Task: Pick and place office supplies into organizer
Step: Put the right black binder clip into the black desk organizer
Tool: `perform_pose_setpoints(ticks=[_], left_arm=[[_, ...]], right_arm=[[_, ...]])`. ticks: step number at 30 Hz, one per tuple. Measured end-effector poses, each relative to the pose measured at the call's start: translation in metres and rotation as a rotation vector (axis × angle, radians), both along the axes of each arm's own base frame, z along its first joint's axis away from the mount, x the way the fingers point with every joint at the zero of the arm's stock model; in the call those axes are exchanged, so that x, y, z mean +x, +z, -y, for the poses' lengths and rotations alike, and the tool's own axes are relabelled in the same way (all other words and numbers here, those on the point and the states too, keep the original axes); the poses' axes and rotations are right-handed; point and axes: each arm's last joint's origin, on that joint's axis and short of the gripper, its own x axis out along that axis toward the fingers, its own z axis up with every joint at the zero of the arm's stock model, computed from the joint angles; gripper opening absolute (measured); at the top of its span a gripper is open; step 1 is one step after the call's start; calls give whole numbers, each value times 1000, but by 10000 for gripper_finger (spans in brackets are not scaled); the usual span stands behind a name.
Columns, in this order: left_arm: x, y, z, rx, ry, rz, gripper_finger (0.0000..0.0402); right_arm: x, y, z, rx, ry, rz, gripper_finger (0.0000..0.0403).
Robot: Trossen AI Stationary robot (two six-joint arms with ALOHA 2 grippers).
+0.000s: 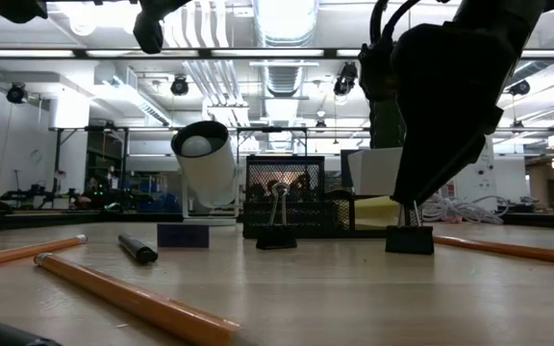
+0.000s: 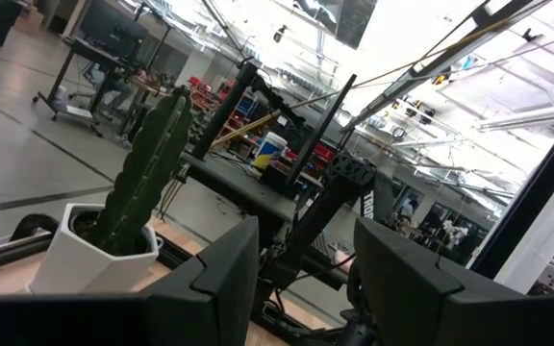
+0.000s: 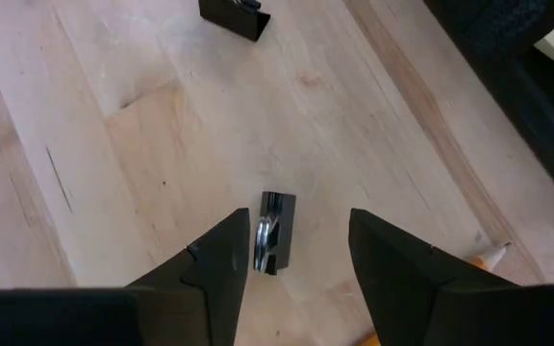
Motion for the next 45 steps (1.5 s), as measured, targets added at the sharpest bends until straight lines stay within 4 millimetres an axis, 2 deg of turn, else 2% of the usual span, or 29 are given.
perform_pose_setpoints(ticks=[17, 27, 35, 45], left_arm=[[0, 0, 0, 0, 0, 0, 157], [0, 0, 0, 0, 0, 0, 157], [0, 0, 0, 0, 0, 0, 157], [0, 0, 0, 0, 0, 0, 157]], right_arm=[[-4, -5, 2, -7, 4, -16, 91], [-4, -5, 1, -1, 7, -19, 15], [-4, -4, 2, 2, 7, -17, 9], [4, 15, 1, 14, 20, 39, 9]])
